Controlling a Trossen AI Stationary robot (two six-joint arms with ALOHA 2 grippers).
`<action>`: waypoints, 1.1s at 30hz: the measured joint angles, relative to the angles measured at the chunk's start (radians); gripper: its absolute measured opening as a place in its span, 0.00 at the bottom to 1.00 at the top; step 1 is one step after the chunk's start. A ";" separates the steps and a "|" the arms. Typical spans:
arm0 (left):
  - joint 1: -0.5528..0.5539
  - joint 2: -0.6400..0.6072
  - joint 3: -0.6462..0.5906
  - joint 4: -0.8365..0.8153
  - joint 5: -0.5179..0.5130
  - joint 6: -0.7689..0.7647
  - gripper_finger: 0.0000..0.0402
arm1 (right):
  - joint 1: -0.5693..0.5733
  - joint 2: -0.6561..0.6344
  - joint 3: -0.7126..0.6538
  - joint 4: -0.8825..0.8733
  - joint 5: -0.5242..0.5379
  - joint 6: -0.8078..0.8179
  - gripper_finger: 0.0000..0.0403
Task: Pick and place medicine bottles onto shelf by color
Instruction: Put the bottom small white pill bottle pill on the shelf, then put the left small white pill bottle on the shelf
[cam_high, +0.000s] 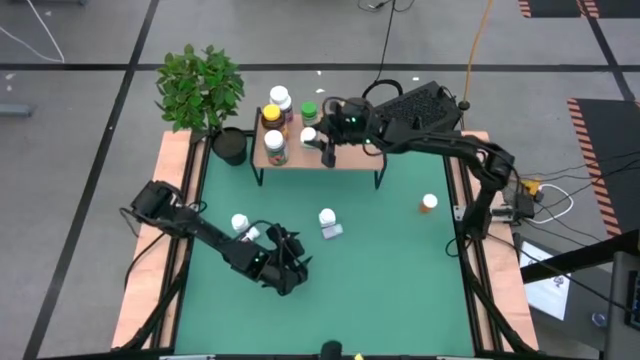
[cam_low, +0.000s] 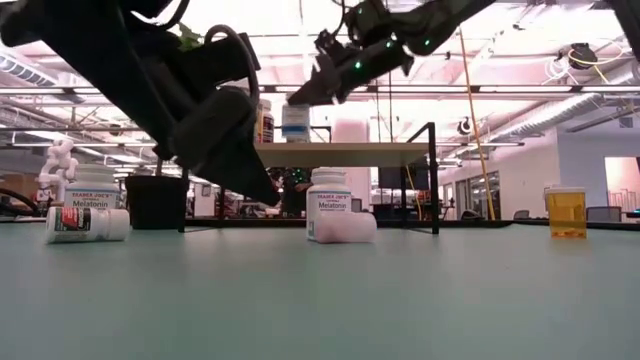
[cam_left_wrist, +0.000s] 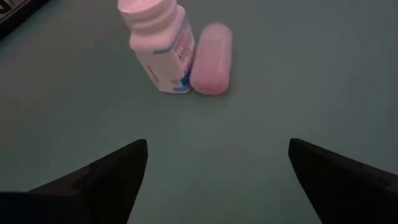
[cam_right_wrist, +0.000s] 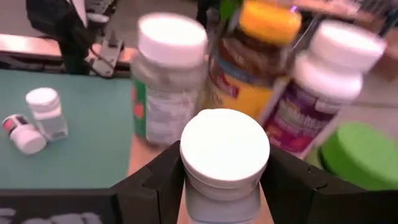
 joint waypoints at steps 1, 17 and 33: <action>0.004 0.000 0.000 0.000 0.000 0.001 0.98 | -0.010 0.016 0.012 0.011 -0.012 0.005 0.43; 0.017 0.000 0.000 0.004 0.010 -0.008 0.98 | -0.062 0.072 0.028 0.016 -0.076 0.052 0.48; 0.000 0.000 0.000 -0.003 0.036 -0.063 0.98 | -0.056 0.012 0.026 -0.010 -0.074 0.056 0.68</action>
